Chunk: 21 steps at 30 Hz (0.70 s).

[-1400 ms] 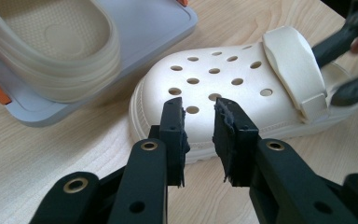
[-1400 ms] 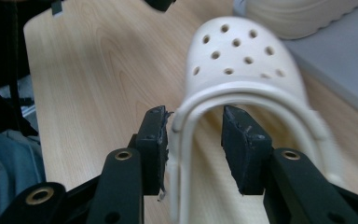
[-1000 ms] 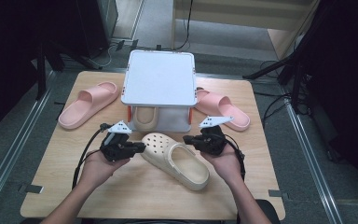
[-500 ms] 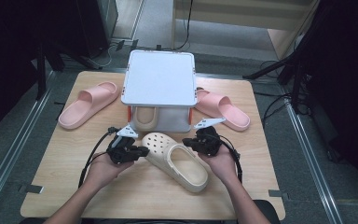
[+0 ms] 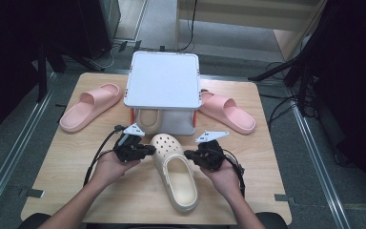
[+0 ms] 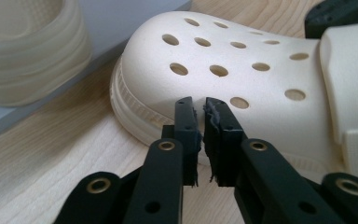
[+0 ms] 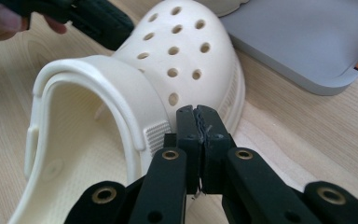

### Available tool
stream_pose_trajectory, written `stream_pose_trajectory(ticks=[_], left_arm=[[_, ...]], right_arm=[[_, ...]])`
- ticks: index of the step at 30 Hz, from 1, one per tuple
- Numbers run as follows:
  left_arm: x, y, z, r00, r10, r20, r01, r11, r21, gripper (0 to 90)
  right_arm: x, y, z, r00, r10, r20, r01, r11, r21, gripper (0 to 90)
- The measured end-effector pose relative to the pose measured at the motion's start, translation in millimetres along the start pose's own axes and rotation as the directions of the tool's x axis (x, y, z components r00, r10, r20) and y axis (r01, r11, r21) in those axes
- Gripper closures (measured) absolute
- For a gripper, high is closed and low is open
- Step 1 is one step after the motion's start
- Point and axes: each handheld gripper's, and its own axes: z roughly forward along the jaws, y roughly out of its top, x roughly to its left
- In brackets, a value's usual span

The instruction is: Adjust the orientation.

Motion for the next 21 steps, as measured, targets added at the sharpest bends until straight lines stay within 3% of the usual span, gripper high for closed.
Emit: stream_pose_trajectory(ticks=[9, 13, 21], left_arm=[[-0.8, 14.5, 14.2, 0.9993, 0.029, 0.023, -0.029, 0.9996, 0.006, 86.0], [-0.3, 19.1, 18.6, 0.9990, 0.038, 0.025, -0.038, 0.9993, 0.004, 86.5], [6.3, 24.3, 22.7, 0.9976, 0.010, 0.068, -0.012, 0.9995, 0.029, 83.5]], right_arm=[[10.6, -14.5, -8.3, 0.9970, 0.068, 0.037, -0.067, 0.997, -0.036, 89.3], [17.2, -18.2, -9.5, 0.9961, 0.074, 0.049, -0.072, 0.996, -0.046, 89.2], [21.9, -20.1, -14.8, 0.9938, 0.082, 0.075, -0.075, 0.993, -0.088, 86.6]])
